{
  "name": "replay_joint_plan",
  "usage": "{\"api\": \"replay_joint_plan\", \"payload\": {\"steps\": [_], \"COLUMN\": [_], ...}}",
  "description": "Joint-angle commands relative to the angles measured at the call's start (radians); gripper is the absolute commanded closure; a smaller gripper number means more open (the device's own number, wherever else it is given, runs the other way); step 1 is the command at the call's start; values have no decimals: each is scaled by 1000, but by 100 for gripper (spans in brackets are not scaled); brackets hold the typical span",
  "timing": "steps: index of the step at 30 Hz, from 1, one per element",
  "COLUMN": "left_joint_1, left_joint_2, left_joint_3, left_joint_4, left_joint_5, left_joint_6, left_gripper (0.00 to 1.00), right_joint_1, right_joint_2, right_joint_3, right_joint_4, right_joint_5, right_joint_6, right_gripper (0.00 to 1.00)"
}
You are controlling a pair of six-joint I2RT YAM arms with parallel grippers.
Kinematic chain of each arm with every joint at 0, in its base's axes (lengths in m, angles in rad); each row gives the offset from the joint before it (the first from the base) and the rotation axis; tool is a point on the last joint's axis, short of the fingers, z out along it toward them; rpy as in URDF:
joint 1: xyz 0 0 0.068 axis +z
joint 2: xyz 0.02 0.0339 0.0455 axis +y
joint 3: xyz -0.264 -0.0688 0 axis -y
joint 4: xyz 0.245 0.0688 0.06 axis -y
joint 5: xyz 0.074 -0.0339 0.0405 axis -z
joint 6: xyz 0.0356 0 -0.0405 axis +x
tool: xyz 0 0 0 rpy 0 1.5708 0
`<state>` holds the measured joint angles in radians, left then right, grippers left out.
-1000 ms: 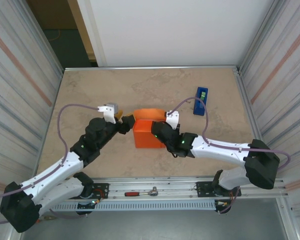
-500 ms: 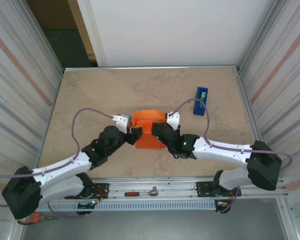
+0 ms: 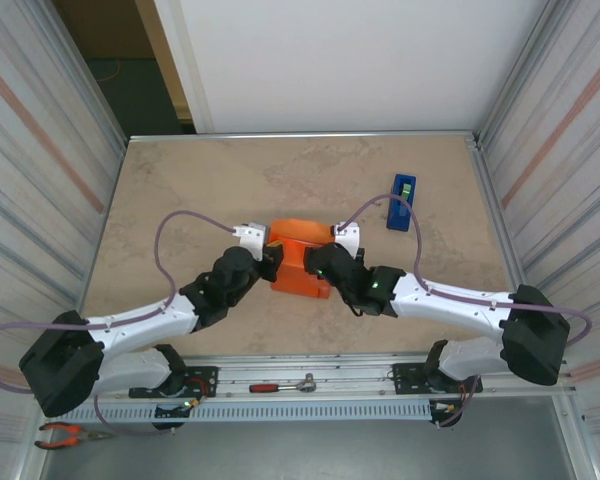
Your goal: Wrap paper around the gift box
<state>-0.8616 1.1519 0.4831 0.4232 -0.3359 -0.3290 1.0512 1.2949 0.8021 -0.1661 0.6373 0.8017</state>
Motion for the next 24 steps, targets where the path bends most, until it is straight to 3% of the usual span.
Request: {"api": "replay_joint_plan", "payload": {"steps": [1,9,13,17,20,24], "left_joint_1": [-30,-100,-99,-70,-48,-44], "left_joint_2": [10,15,18,17,24,34], "left_joint_3": [19,30,45,67,76,85], "left_joint_4": [17,-16,-6,2,17,50], "left_joint_5": [-41,-190,-205,-172,-144,-103], "left_joint_6": [-15,-100,-56,-10,16,76], "left_gripper": [78,79,68,67,73,93], "right_joint_1": [-6,-12,-11,-13,-13,-14], "right_joint_2": [-2,82,113,119,119,116], "right_joint_3": [17,63,86,88,85,82], "right_joint_4": [-73,-58,-54,-52,-54,-58], "right_joint_5": [9,59,59,56,53,53], "right_joint_6": [-16,-25,-39,-39,-42,-43], "right_gripper": [25,51,54,57,63,73]}}
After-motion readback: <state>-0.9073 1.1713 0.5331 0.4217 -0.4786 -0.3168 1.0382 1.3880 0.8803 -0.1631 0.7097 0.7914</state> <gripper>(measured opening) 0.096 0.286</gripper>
